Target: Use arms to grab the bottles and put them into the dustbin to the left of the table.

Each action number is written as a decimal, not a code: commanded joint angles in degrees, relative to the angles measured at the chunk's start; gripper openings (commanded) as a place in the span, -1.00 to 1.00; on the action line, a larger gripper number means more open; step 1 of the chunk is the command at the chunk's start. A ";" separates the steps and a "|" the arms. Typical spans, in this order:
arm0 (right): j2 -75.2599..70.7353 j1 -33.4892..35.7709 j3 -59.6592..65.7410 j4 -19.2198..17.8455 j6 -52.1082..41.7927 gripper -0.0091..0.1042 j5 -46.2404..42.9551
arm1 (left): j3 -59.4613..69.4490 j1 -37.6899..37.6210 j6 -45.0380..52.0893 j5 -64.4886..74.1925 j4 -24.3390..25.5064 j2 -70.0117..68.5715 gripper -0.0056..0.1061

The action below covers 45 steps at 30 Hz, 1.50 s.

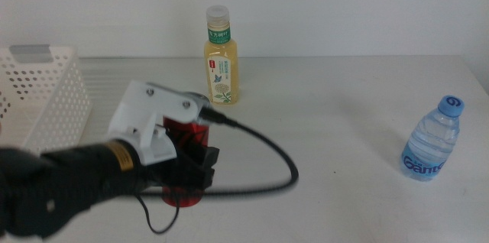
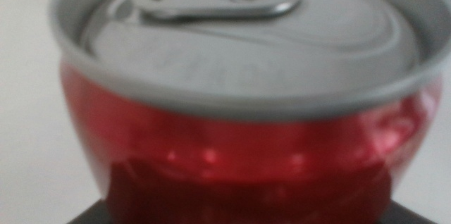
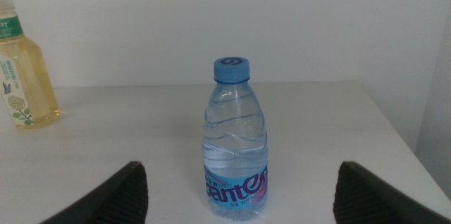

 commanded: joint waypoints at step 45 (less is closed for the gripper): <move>-1.56 -0.29 -0.39 -0.19 -0.48 0.51 -4.42 | -60.49 55.92 18.25 70.36 -0.82 29.53 -0.99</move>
